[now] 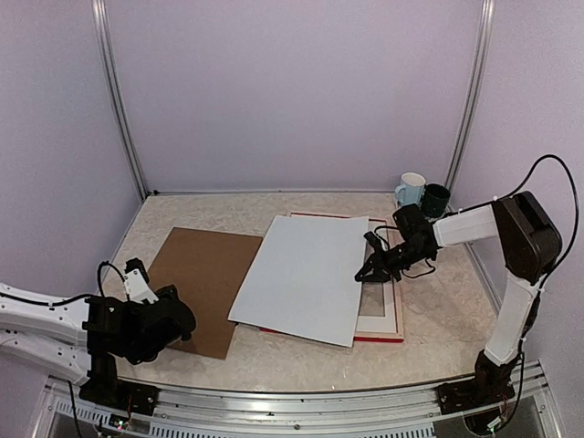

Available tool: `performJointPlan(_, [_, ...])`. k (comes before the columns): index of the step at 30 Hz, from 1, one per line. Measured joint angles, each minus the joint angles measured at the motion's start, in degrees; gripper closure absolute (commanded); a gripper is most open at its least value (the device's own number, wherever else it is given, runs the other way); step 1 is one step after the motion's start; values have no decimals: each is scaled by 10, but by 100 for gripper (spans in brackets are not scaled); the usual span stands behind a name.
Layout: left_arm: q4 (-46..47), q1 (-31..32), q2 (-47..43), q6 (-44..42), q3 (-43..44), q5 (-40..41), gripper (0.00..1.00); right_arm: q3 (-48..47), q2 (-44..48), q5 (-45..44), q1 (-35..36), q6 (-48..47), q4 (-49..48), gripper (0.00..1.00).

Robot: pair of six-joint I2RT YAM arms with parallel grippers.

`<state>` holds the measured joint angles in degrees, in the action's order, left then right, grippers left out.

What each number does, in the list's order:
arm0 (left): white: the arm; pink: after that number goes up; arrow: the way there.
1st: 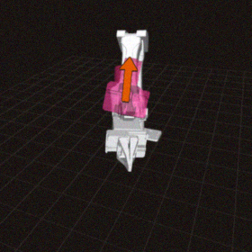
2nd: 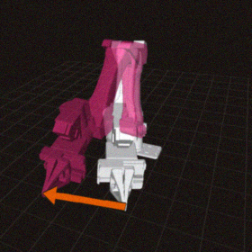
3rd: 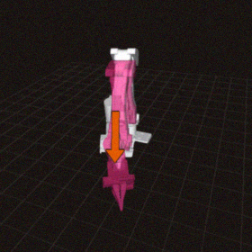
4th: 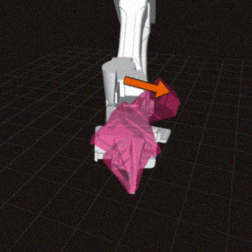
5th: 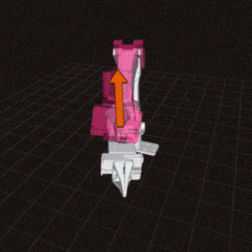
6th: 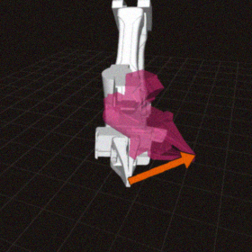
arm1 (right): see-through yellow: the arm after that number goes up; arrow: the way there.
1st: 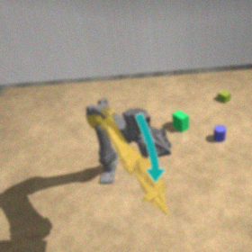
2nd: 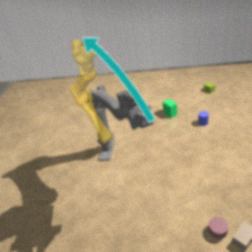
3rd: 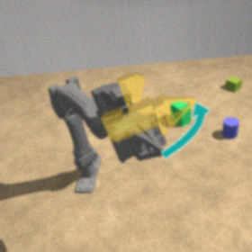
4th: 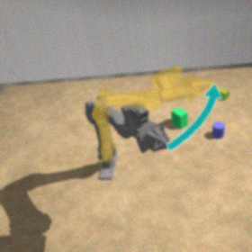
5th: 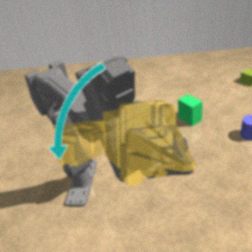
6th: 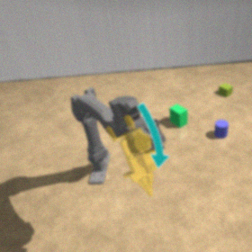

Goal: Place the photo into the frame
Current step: Place the photo on the mat board.

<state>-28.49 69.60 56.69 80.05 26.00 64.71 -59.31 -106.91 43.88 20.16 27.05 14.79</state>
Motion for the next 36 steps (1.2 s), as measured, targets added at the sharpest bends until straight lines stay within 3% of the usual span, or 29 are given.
performJointPlan(12, [51,3,-19,-25,-45,-6,73,-126,-5,-57,-25,-102,163,100])
performJointPlan(21, [82,3,-55,-53,-72,-15,70,-166,-52,-113,-32,-155,248,100])
performJointPlan(36, [90,3,-105,-82,-93,-15,69,-199,-67,-211,-33,-197,315,100])
